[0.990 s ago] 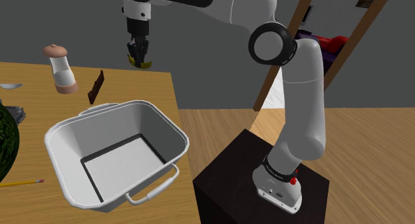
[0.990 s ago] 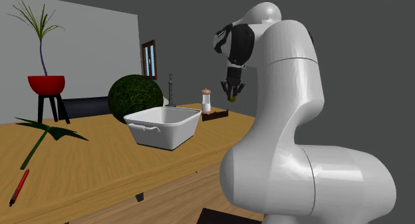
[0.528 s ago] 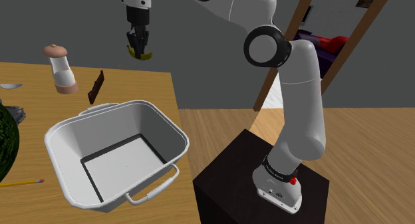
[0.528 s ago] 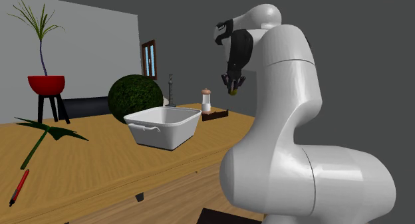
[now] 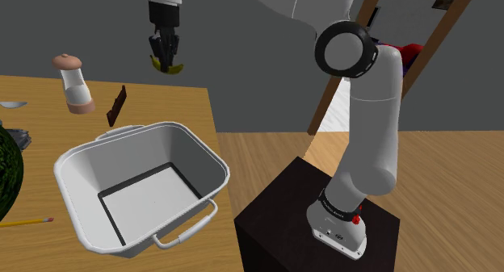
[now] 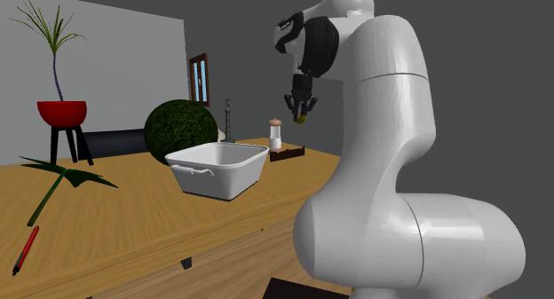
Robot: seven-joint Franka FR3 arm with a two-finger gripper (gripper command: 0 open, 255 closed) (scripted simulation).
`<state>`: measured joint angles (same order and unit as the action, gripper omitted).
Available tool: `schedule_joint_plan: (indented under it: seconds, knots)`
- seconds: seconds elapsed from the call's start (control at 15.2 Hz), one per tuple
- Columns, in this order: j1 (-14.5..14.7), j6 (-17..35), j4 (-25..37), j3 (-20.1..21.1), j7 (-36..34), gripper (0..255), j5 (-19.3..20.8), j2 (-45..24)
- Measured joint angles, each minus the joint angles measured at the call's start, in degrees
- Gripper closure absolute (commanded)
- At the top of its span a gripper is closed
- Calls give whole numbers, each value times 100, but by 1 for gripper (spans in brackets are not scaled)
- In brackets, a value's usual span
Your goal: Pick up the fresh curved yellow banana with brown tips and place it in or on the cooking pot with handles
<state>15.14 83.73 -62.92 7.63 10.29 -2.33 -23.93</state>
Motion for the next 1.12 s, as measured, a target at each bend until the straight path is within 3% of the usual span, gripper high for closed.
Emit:
schedule_joint_plan:
  seconds: [0.2,0.4,1.12]
  knots:
    - [144,357,-919,92,-245,255,-56,586]
    - [322,523,-1411,204,-539,255,-94,940]
    - [1040,977,-2635,741,-1778,255,-230,1841]
